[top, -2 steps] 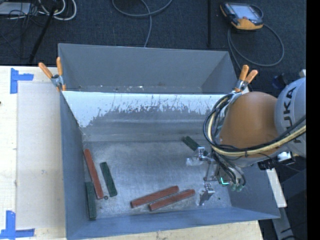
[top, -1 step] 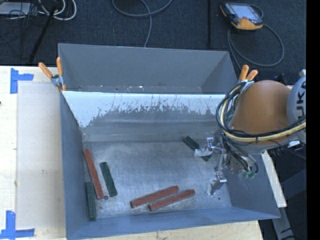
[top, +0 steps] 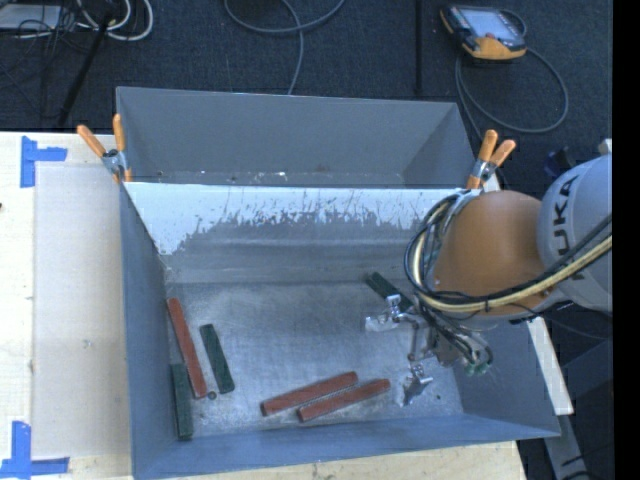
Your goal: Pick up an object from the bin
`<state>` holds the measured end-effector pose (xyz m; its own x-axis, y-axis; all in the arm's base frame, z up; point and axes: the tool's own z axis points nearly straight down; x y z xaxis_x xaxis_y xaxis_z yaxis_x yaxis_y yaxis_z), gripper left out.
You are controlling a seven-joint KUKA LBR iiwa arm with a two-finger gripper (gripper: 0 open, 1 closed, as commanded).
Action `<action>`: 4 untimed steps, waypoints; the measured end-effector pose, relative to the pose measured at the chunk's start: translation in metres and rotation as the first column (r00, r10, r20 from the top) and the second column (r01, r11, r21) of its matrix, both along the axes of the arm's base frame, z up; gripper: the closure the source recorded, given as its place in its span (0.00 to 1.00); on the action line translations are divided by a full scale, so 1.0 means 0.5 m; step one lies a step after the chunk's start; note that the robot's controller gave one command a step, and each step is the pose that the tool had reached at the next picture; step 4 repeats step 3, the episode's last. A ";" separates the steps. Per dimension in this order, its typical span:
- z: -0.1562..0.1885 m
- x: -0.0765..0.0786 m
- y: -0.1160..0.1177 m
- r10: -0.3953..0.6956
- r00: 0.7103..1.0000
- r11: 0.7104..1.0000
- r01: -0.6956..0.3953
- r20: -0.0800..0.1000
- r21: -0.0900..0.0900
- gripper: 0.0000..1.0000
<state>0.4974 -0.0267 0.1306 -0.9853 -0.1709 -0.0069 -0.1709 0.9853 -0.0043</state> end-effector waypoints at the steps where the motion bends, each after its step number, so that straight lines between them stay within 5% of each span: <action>1: -0.112 -0.015 0.027 0.090 0.996 0.996 -0.090 0.004 0.003 1.00; 2: -0.112 -0.015 0.027 0.091 0.996 0.996 -0.091 0.004 0.003 1.00; 3: 0.248 0.017 0.098 0.331 0.943 0.943 -0.331 -0.010 0.005 1.00; 4: 0.248 0.017 0.098 0.331 0.943 0.943 -0.331 -0.010 0.005 1.00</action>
Offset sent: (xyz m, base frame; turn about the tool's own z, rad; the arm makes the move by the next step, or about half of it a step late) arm 0.0000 0.0000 0.0000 0.0000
